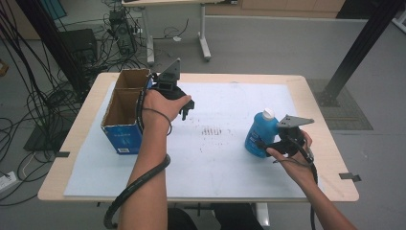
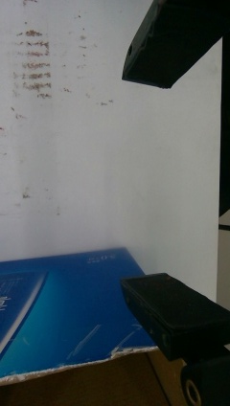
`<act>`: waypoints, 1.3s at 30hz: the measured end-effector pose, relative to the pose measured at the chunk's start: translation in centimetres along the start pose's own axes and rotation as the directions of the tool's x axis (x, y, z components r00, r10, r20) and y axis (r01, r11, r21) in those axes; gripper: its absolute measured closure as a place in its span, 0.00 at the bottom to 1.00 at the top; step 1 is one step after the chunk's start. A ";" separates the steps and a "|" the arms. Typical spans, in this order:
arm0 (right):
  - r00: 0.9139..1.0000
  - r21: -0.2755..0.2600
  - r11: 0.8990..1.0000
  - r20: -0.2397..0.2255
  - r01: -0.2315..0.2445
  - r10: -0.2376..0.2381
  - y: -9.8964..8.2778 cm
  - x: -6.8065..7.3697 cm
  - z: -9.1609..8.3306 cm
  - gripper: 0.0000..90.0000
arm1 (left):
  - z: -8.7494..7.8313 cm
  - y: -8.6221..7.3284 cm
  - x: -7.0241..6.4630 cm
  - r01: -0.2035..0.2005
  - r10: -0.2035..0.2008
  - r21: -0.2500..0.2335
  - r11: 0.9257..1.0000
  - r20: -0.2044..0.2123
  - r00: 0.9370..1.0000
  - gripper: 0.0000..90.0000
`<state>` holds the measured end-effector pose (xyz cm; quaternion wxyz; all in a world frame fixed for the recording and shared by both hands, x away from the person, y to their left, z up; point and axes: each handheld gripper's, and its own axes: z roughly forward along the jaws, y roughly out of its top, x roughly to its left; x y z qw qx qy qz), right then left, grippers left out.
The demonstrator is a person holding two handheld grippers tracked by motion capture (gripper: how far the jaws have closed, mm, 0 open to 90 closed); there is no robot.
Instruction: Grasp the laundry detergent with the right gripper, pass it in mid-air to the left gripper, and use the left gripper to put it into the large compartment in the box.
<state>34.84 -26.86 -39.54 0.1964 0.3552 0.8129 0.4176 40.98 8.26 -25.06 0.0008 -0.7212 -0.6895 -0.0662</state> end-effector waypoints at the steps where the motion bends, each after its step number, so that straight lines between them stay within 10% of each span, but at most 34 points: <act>1: 1.000 -0.003 1.000 0.000 0.000 0.000 0.1 0.0 0.0 0.02 | 0.0 0.0 0.0 0.000 0.000 -0.001 1.000 0.001 1.000 0.06; 39: 1.000 -0.008 1.000 0.007 -0.003 0.003 -0.2 0.1 0.2 0.02 | -0.2 0.0 0.0 0.000 0.000 -0.002 1.000 -0.005 1.000 0.06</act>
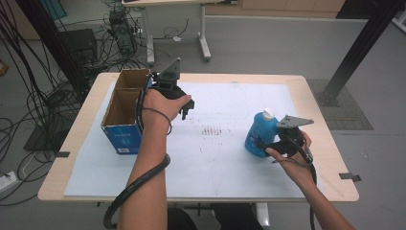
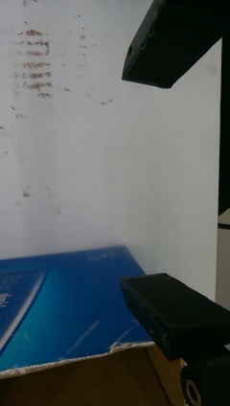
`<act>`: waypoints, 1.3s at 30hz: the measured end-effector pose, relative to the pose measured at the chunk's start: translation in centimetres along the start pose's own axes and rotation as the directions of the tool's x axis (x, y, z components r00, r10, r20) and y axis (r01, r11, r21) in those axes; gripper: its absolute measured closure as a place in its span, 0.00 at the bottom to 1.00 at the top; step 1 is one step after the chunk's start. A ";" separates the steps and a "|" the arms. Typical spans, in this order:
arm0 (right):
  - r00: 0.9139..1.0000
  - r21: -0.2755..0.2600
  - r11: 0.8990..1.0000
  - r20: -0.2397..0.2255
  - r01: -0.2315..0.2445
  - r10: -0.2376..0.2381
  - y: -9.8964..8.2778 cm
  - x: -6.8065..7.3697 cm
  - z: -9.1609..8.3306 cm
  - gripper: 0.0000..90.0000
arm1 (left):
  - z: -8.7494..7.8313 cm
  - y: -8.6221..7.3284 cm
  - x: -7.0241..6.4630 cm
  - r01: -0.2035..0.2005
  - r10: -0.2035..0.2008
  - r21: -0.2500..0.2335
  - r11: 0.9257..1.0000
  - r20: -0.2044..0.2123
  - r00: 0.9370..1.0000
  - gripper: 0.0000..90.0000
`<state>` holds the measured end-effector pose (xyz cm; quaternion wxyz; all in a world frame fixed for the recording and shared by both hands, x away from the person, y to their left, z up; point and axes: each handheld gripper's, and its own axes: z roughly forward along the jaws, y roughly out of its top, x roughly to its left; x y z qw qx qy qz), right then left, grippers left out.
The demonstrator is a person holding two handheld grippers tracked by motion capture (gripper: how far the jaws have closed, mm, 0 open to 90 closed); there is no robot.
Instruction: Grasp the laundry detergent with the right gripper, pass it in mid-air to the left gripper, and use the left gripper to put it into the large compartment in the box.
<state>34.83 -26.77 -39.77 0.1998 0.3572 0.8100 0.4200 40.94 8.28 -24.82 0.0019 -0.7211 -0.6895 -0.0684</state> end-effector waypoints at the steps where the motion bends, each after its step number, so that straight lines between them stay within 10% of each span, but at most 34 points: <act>1: 1.000 0.001 1.000 -0.001 0.001 -0.001 0.0 0.0 0.0 0.02 | 0.0 0.0 0.0 0.001 -0.001 -0.001 1.000 0.001 1.000 0.06; 39: 1.000 -0.010 1.000 -0.010 -0.009 0.009 -0.2 0.2 0.4 0.03 | 0.0 0.0 0.1 -0.002 0.002 0.000 1.000 0.002 1.000 0.06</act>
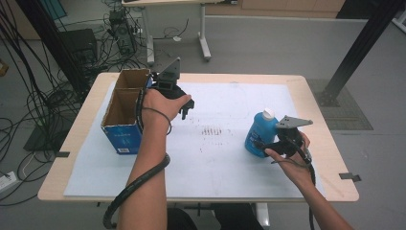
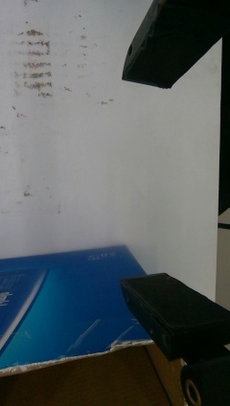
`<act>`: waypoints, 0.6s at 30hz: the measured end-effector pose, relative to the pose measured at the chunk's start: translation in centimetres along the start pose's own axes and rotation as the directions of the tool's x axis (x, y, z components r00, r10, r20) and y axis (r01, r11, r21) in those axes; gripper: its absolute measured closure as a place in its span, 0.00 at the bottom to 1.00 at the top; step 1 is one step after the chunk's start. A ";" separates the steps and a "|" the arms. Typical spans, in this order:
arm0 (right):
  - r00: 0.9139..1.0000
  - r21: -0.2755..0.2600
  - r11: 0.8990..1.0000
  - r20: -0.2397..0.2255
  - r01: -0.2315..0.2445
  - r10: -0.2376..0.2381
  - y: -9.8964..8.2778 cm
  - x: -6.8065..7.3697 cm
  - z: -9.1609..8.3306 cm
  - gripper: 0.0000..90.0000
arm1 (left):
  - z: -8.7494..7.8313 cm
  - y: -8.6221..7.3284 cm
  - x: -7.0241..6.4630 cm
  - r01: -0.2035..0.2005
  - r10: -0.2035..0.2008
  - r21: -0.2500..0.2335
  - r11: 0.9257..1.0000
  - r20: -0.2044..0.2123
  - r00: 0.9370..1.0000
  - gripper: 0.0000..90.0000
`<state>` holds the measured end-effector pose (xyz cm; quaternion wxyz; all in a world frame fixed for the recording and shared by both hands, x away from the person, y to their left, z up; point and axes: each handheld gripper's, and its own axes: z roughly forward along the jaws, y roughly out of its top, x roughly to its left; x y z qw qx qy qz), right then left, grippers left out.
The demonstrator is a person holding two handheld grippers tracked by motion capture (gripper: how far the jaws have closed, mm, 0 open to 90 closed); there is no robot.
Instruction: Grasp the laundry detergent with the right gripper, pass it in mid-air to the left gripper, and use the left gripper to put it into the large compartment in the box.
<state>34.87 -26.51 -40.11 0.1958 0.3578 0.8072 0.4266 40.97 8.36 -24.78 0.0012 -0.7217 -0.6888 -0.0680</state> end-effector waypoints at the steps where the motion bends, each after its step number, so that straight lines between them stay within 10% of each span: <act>1: 1.000 0.000 1.000 -0.002 0.000 0.000 0.0 0.0 0.0 0.03 | 0.0 0.0 0.0 0.002 -0.002 -0.001 1.000 0.000 1.000 0.06; 18: 1.000 -0.006 1.000 -0.022 0.003 -0.003 0.0 0.0 0.1 0.10 | -0.1 0.0 0.2 0.004 -0.004 0.000 1.000 -0.001 1.000 0.06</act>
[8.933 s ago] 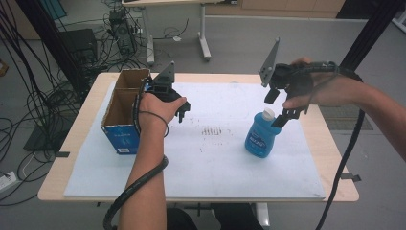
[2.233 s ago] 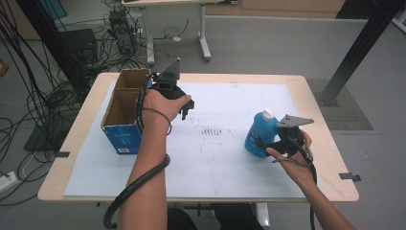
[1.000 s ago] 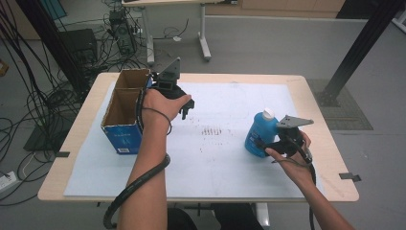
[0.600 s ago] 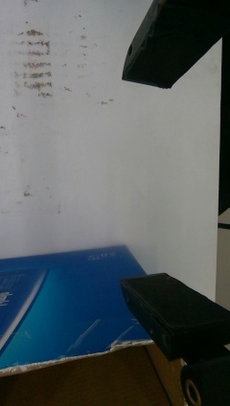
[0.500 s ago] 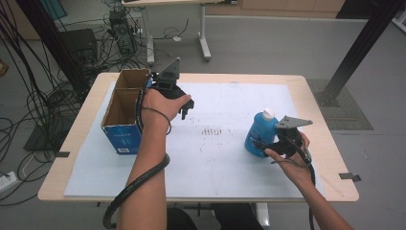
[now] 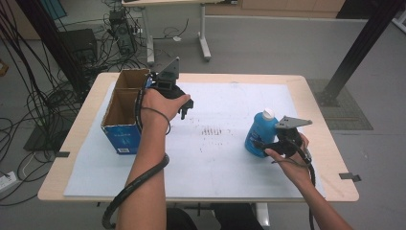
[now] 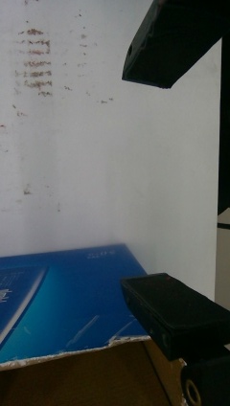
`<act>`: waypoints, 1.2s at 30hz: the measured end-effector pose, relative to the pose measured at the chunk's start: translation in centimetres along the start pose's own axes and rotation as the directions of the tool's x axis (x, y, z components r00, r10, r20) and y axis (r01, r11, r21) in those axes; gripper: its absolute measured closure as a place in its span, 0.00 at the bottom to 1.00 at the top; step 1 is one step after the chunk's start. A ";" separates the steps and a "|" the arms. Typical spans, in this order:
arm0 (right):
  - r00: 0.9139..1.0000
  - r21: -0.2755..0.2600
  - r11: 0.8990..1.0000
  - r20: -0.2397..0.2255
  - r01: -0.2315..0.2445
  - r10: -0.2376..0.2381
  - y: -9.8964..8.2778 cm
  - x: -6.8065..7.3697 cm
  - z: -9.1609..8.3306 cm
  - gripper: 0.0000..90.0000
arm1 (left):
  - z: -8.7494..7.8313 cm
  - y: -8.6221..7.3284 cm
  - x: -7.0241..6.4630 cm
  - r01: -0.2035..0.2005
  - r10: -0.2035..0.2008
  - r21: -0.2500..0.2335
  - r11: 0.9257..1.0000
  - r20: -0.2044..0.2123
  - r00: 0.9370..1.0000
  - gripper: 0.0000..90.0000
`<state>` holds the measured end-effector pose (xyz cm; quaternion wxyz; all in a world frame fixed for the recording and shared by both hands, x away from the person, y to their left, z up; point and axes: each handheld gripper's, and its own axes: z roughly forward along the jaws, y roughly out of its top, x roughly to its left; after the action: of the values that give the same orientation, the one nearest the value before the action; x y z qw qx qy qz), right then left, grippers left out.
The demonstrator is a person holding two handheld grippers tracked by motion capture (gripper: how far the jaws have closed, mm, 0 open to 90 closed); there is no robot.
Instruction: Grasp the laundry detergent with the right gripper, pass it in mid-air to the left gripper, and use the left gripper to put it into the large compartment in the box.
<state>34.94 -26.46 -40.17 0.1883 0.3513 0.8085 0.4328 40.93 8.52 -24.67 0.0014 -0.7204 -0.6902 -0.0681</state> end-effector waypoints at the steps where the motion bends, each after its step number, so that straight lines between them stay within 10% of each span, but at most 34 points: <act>1: 1.000 0.001 1.000 0.001 0.002 -0.002 0.0 0.0 0.0 0.11 | 0.0 0.0 0.0 0.001 -0.001 -0.001 1.000 0.002 1.000 0.06; 24: 0.999 -0.003 1.000 -0.049 0.013 -0.013 0.1 -0.1 0.4 0.44 | 0.2 0.0 0.1 0.002 -0.002 0.004 1.000 -0.003 1.000 0.06; 36: 0.998 -0.009 1.000 -0.053 0.016 -0.016 0.0 -0.1 0.4 0.46 | 0.2 0.0 -0.1 0.000 0.000 0.001 1.000 -0.006 1.000 0.06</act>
<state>35.26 -26.30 -40.41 0.1718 0.3325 0.8141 0.4441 40.91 8.48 -24.84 0.0035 -0.7202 -0.6903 -0.0699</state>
